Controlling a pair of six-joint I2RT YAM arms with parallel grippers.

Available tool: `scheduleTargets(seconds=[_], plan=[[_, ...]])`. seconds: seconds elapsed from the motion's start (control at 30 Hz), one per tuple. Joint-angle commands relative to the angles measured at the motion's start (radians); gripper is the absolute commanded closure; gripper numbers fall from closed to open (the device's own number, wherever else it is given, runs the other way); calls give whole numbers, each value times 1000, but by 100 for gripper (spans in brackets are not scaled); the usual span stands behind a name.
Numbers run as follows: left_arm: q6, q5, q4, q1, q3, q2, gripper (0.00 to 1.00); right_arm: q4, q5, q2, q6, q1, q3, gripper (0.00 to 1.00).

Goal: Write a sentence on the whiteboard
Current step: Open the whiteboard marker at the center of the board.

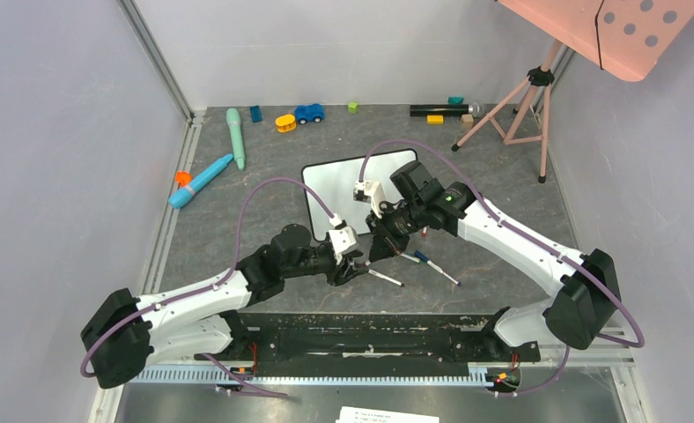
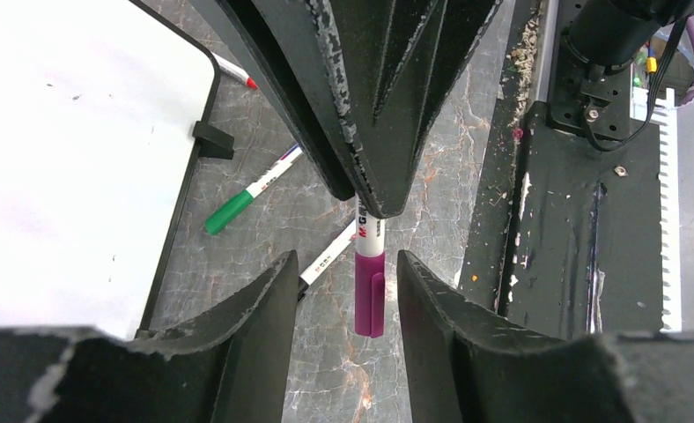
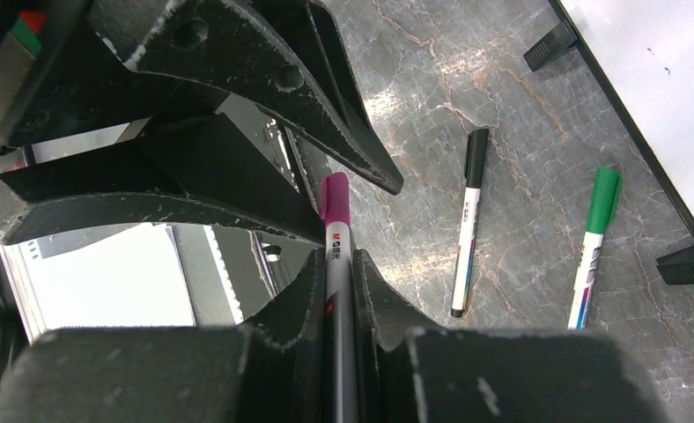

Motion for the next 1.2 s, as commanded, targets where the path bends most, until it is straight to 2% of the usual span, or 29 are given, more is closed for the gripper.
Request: scheduleTargets(seconds=[0.0, 0.07, 0.2, 0.23, 0.53, 0.8, 1.0, 1.1, 1.17], plan=[[37, 35, 27, -5, 5, 9, 53, 23, -30, -16, 0, 4, 28, 100], [41, 46, 19, -6, 11, 19, 62, 25, -33, -15, 0, 4, 28, 100], [66, 77, -3, -6, 24, 37, 95, 27, -23, -18, 0, 5, 25, 100], [68, 65, -12, -6, 26, 37, 98, 26, -8, -19, 0, 5, 27, 100], [59, 4, -62, -6, -3, 14, 98, -16, 120, -46, -16, -36, 80, 100], [3, -24, -10, -7, -134, -61, 98, -30, 164, -106, 5, -141, 131, 100], [-16, -38, -2, -10, -159, -67, 98, -25, 164, -104, 5, -170, 138, 100], [-69, -124, -11, -11, -152, -80, 98, -5, 207, -106, 23, -175, 136, 100], [-167, -237, -17, -9, -147, -95, 98, 20, 255, -118, 47, -175, 124, 100]])
